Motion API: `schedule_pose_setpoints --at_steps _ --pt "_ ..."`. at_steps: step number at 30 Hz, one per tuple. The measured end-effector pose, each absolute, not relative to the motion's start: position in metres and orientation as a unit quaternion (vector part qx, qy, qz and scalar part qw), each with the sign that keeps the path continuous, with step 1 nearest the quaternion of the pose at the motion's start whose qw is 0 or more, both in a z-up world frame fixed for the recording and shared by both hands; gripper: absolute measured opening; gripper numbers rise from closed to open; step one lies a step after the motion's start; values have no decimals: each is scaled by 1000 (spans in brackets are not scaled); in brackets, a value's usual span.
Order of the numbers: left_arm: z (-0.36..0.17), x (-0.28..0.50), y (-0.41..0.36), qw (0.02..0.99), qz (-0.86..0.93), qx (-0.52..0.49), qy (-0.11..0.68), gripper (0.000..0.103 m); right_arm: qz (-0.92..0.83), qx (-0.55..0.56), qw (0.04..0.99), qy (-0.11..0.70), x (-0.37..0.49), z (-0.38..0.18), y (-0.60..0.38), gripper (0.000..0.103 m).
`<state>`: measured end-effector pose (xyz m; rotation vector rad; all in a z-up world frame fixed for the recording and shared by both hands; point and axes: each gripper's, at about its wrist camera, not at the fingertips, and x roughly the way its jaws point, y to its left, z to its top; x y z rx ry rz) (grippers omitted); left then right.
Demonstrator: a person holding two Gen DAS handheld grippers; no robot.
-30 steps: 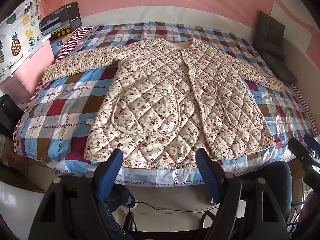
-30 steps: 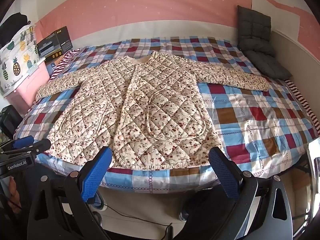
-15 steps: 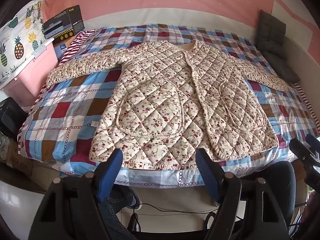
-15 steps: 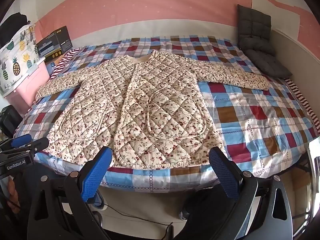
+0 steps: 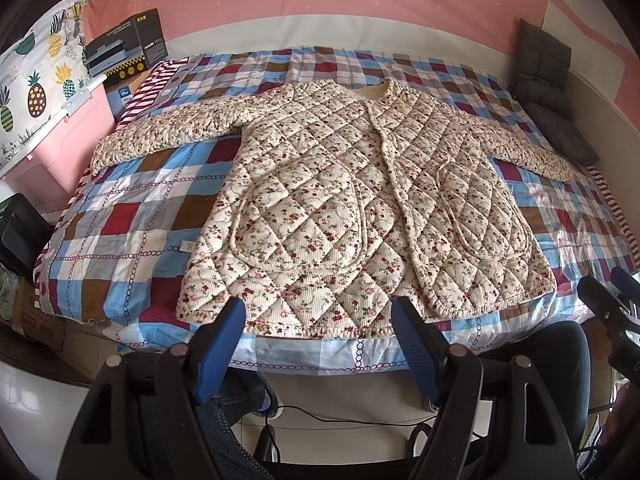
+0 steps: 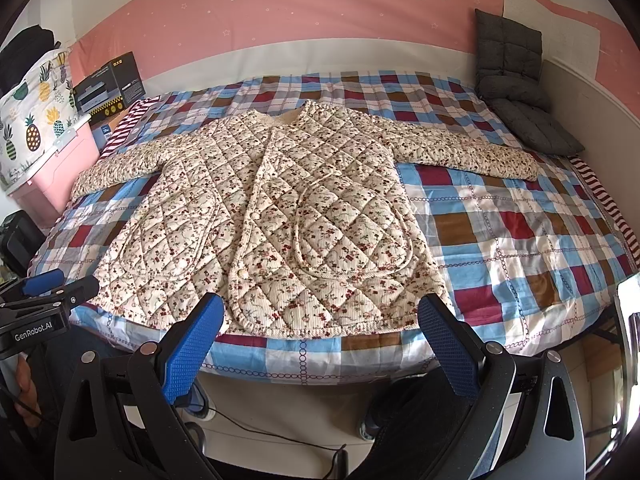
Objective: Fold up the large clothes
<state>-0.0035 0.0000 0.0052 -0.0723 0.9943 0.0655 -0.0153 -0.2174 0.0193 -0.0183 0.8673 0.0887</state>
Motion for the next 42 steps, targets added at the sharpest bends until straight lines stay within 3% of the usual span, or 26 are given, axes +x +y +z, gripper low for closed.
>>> schedule_pose_setpoints --at_steps 42 --pt "0 -4 -2 877 30 -35 478 77 43 -8 906 422 -14 18 -217 98"
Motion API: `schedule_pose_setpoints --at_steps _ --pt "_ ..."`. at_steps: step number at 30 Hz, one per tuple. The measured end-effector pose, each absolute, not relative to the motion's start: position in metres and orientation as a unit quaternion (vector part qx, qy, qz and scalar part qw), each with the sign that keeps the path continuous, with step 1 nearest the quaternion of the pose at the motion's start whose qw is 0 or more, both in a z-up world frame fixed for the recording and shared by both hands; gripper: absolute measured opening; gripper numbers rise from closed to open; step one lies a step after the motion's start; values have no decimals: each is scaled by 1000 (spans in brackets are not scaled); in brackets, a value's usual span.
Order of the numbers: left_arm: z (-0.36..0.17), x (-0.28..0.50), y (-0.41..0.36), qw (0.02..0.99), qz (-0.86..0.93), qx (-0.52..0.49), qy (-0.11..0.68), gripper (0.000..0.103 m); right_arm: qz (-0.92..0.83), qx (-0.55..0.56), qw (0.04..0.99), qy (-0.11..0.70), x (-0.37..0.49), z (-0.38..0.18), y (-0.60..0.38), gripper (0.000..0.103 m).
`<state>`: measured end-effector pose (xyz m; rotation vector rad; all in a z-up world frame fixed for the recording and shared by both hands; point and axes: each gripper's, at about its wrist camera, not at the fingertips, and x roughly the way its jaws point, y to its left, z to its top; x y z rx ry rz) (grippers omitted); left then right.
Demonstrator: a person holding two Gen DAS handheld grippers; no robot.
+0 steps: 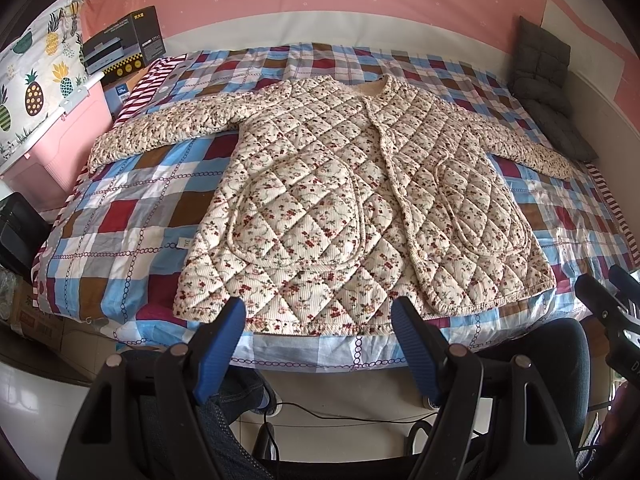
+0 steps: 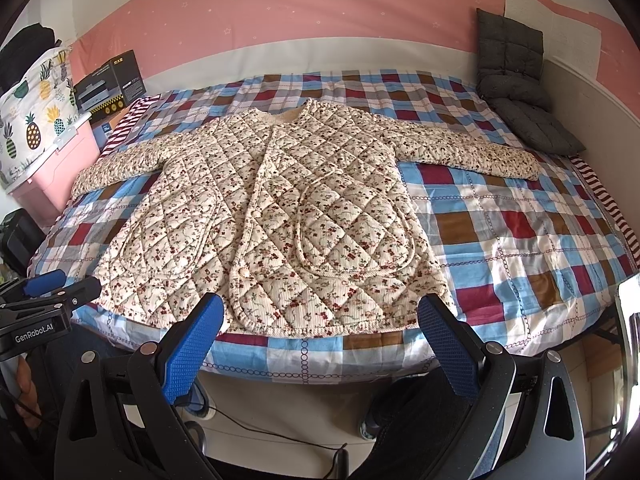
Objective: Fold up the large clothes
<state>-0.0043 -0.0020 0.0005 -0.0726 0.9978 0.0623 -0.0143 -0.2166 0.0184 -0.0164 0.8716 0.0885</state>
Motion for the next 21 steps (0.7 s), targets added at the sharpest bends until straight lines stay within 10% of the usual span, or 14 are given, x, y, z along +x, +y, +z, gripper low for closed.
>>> schedule_pose_setpoints --at_steps 21 --pt "-17 7 -3 863 14 -39 504 77 44 -11 904 426 -4 12 -214 98"
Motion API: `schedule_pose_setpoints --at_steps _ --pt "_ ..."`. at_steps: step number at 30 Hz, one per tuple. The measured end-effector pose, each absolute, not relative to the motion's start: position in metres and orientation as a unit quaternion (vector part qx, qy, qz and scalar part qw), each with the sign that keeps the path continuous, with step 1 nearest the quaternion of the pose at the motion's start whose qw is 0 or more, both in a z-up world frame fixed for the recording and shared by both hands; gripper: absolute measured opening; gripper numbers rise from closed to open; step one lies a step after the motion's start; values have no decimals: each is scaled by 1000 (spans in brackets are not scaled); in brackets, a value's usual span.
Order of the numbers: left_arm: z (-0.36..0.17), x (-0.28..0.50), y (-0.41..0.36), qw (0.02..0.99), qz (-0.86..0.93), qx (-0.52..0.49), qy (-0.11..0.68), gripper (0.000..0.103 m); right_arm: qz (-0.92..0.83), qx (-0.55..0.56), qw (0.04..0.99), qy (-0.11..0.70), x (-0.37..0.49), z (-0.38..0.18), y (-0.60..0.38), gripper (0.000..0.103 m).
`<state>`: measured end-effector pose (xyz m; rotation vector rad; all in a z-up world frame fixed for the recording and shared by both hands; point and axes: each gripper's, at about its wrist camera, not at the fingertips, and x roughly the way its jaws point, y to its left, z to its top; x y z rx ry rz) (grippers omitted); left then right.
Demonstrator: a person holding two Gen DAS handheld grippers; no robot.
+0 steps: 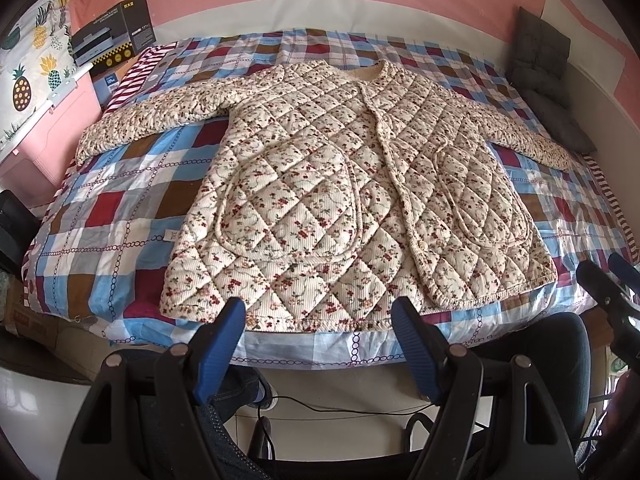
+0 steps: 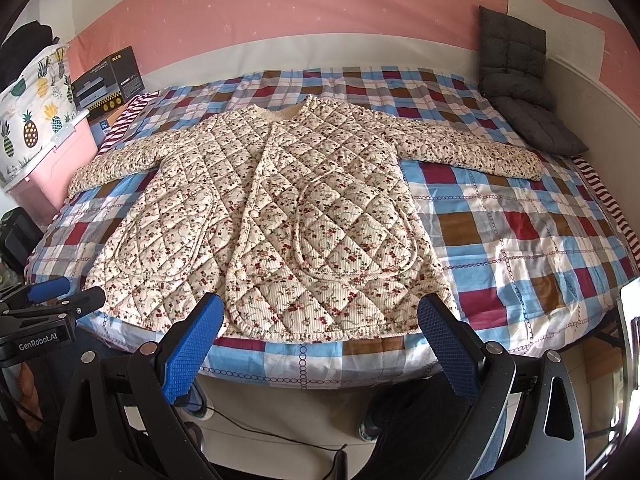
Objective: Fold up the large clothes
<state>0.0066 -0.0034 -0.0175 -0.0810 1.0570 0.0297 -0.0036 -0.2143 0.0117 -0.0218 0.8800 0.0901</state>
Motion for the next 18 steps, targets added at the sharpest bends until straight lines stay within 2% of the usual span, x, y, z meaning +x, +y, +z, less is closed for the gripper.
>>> schedule_pose_setpoints --at_steps 10,18 --pt "-30 49 30 859 19 -62 507 77 67 -28 901 428 41 2 -193 98" --pt "-46 109 106 860 40 -127 493 77 97 -48 896 430 101 -12 -155 98"
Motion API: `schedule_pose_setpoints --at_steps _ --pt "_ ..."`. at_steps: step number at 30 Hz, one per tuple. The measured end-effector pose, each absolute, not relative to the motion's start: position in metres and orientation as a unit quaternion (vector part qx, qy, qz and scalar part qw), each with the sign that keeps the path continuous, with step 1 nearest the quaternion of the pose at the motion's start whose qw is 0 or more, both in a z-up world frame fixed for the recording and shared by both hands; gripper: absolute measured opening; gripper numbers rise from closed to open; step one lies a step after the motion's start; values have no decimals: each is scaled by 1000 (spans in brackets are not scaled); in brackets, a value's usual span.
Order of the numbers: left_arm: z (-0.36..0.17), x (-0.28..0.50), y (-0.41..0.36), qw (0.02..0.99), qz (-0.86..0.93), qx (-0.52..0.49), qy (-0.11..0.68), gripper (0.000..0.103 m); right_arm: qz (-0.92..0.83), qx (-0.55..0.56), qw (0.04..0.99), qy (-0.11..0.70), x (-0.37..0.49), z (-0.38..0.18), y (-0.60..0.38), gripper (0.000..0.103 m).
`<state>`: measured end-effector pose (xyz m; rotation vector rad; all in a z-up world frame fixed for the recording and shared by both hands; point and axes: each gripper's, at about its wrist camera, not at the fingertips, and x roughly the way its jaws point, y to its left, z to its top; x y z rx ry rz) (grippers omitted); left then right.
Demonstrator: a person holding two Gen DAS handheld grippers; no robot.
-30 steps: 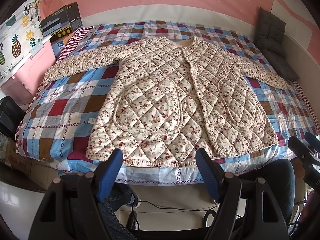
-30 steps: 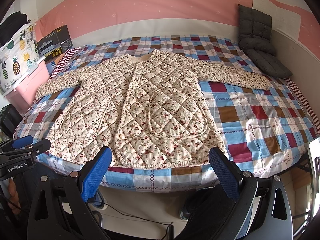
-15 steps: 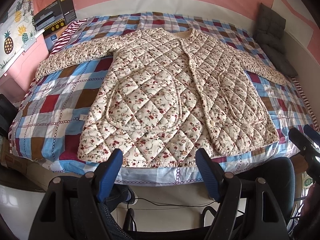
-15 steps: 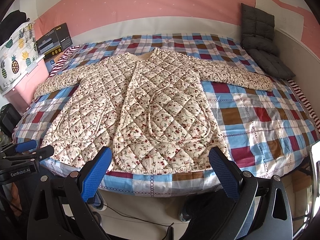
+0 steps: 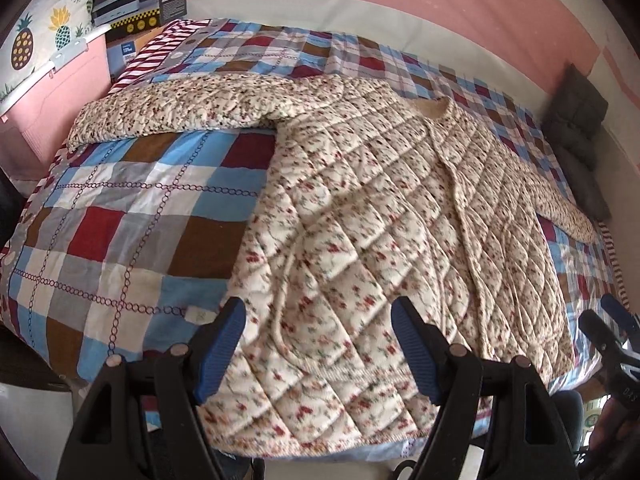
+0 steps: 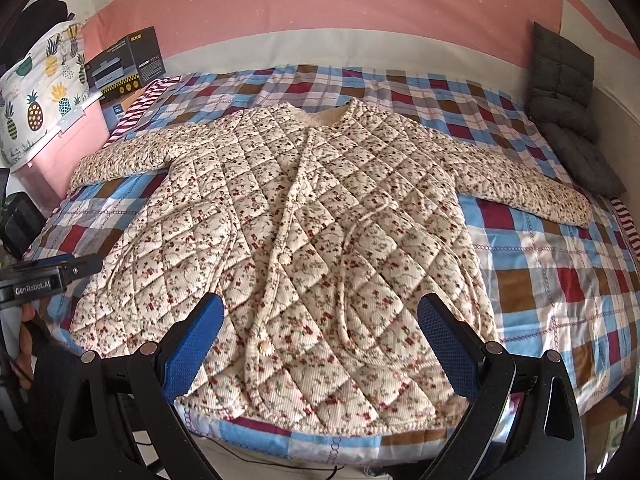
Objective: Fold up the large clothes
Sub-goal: 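Grasp the cuff of one jacket sleeve with the left gripper and lift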
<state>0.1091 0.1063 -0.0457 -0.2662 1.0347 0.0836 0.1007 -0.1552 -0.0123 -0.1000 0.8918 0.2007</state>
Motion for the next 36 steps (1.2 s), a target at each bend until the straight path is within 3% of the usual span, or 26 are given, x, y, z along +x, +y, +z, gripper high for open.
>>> schedule_pose_setpoints --at_steps 17,19,33,35,36 --pt "-101 212 334 842 159 -272 439 77 127 -127 892 416 215 -42 -75 98" --pt "-111 220 360 837 173 -288 432 73 128 -132 892 414 223 -45 -69 98" --pt "-151 254 462 819 206 -403 354 72 149 -140 882 425 249 -69 -45 98" --pt "-153 261 468 816 221 -402 353 64 152 -141 881 424 250 -69 -43 98" --pt "-153 264 469 815 229 -396 355 54 153 -141 881 424 249 -69 -42 98"
